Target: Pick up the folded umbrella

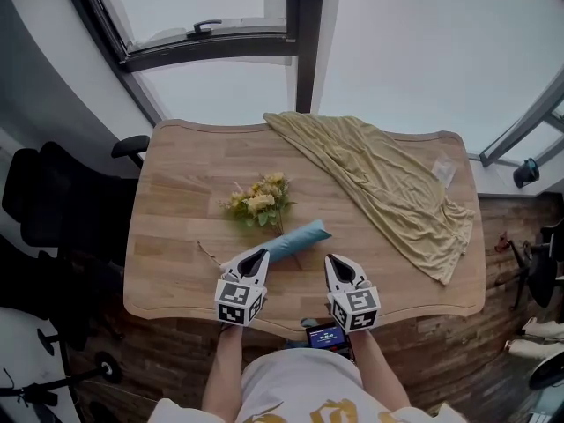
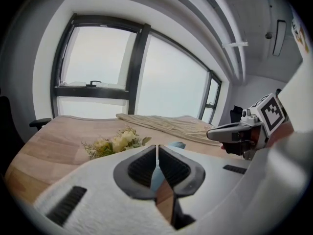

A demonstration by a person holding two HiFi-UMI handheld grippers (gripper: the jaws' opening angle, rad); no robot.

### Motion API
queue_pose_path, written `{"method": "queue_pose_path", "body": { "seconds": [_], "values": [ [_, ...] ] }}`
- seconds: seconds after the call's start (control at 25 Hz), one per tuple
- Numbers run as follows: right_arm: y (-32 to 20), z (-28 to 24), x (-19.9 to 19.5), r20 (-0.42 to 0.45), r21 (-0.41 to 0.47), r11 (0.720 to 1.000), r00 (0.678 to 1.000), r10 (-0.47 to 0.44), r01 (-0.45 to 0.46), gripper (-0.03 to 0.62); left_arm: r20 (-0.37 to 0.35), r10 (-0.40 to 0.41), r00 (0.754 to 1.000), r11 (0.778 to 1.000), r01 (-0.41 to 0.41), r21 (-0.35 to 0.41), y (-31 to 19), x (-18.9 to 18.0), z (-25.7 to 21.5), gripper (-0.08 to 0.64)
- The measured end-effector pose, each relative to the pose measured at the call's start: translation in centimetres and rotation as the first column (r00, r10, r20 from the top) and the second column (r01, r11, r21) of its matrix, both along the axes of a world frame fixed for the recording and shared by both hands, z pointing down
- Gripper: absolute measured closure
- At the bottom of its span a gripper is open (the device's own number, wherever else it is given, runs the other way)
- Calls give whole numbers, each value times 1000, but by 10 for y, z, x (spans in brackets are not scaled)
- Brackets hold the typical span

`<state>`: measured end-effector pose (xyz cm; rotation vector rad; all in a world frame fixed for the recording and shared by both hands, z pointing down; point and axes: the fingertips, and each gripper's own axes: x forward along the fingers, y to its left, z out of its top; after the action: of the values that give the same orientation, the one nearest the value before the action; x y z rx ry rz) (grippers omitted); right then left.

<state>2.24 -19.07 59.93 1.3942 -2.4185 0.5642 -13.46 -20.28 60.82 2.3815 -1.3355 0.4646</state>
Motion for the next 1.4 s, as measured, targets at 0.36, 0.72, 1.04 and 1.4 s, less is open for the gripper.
{"method": "queue_pose_path", "body": {
  "seconds": [0.36,0.72,1.04,1.4],
  "values": [
    [-19,26,10,-2,-68,998,1000,8,-8,581,121,168,978,980,-153,-128,-20,17,39,538],
    [-37,56,14,0,-141,990,1000,4,-4,581,161,348,924,911,-292,-293,-30,37,81,409],
    [-55,71,23,5,-172,985,1000,26,-25,581,214,550,807,800,-436,-412,-23,57,113,261],
    [-58,88,28,17,-214,976,999,43,-38,581,269,679,683,696,-482,-533,-21,66,143,255]
  ]
}}
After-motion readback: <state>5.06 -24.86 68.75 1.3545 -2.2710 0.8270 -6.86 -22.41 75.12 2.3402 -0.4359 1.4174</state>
